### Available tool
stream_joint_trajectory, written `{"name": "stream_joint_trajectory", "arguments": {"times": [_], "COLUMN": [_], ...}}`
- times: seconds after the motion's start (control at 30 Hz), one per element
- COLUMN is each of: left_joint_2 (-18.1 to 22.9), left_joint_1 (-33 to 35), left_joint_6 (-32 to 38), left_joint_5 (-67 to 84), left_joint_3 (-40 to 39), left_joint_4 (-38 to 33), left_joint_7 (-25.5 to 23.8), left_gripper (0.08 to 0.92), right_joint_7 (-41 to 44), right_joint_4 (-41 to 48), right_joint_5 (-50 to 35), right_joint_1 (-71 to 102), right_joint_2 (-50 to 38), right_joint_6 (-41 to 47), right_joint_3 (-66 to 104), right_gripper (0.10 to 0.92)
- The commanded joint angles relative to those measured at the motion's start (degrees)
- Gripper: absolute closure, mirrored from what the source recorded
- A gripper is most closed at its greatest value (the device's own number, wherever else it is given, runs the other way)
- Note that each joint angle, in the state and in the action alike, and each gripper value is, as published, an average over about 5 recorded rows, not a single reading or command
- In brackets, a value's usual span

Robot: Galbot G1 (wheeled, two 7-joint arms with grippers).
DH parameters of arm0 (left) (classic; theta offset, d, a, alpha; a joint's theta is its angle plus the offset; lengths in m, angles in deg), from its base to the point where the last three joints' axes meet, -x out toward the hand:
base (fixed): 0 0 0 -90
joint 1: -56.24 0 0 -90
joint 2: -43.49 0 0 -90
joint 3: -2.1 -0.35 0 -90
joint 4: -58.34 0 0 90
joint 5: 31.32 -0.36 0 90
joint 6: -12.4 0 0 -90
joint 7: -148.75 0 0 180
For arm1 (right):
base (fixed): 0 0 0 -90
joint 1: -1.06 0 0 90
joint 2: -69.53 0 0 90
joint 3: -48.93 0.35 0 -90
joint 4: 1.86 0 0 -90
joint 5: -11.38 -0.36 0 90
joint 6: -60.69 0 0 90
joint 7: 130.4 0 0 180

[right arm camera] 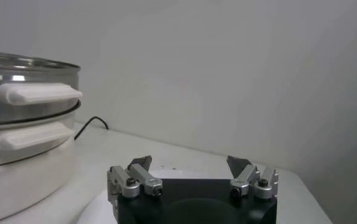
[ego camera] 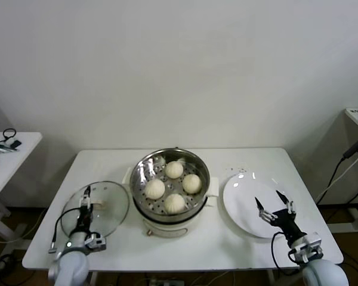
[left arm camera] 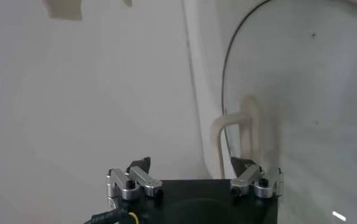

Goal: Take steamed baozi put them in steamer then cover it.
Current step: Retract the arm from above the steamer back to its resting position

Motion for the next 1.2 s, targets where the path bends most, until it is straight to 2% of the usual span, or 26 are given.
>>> {"name": "stream_joint_trajectory", "arguments": {"times": [0.03, 0.33, 0.43, 1.07, 1.2], "left_joint_2": [-0.11, -0.16, -0.13, -0.40, -0.98], "left_joint_1": [-2.82, -3.13, -3.16, -2.77, -1.37], "left_joint_6": [-0.38, -0.50, -0.31, 0.84, 0.39], "left_joint_5": [1.33, 3.93, 4.19, 5.43, 6.99], "left_joint_3": [-0.66, -1.74, -1.91, -2.60, -2.36], "left_joint_4": [3.76, 4.68, 5.10, 5.11, 2.31], "left_joint_7": [1.28, 2.72, 2.96, 2.74, 2.57], "left_gripper": [0.177, 0.178, 0.216, 0.762, 0.838], "right_joint_7": [0.20, 0.22, 0.24, 0.66, 0.69], "right_joint_4": [0.54, 1.15, 1.21, 2.44, 2.62], "right_joint_5": [1.21, 1.36, 1.57, 3.78, 3.76], "right_joint_1": [0.06, 0.27, 0.17, 0.07, -0.03], "right_joint_2": [0.49, 1.17, 1.37, 2.22, 2.07], "right_joint_6": [-0.25, -0.36, -0.40, -1.56, -1.68], "right_joint_3": [0.04, 0.10, -0.05, 0.08, 0.22], "right_gripper": [0.203, 0.203, 0.203, 0.203, 0.203]}}
